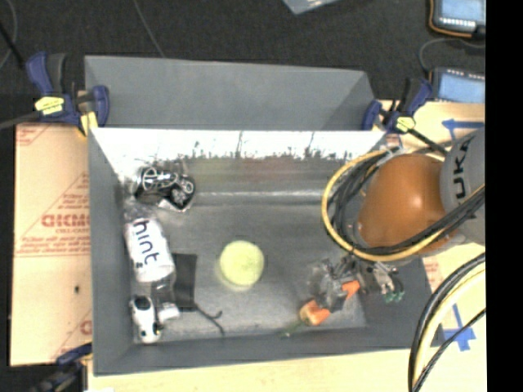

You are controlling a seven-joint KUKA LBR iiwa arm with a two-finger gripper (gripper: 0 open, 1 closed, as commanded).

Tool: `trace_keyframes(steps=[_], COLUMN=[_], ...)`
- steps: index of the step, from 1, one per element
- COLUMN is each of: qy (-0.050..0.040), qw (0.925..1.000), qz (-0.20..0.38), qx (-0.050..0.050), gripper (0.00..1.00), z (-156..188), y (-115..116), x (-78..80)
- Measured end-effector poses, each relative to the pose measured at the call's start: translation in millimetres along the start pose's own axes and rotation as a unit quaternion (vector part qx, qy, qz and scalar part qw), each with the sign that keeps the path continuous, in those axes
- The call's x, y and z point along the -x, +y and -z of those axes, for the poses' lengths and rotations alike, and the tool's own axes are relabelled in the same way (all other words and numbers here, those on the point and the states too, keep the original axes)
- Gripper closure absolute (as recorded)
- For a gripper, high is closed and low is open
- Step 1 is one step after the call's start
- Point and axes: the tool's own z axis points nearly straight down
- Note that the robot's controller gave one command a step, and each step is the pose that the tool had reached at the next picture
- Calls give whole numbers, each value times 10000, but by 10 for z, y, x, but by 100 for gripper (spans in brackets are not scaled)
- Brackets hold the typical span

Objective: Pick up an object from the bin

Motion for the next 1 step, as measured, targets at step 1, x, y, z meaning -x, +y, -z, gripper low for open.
trace_keyframes(steps=[1], qy=[0], qw=[10000], qz=[4], qx=[0], gripper=[100], z=[0], y=[0], x=[0])
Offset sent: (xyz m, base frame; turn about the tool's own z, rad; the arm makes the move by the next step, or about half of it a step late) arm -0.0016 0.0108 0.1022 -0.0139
